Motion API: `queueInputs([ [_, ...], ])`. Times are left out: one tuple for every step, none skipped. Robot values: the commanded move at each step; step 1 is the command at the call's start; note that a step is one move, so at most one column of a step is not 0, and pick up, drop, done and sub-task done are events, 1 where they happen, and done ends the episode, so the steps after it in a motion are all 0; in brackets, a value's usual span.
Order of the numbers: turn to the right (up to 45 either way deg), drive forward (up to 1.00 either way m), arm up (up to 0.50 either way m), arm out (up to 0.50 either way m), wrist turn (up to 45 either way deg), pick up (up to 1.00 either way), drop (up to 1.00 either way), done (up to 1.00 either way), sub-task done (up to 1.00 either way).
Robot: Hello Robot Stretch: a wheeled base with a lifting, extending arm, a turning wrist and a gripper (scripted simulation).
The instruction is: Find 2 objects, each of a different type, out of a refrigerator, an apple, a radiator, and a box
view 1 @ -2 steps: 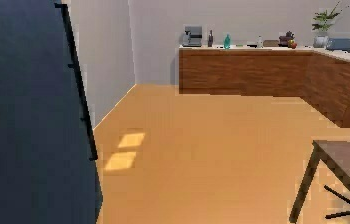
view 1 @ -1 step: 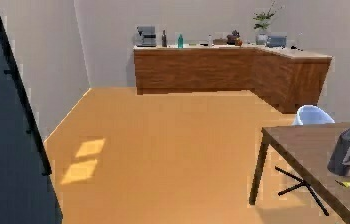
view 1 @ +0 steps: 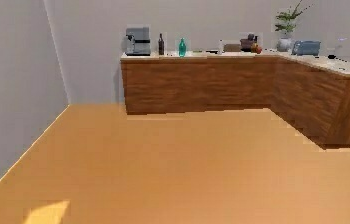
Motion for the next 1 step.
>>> queueInputs([
  [3.0,0.0,0.0,0.0,0.0,0.0,0.0,0.0,0.0],
])
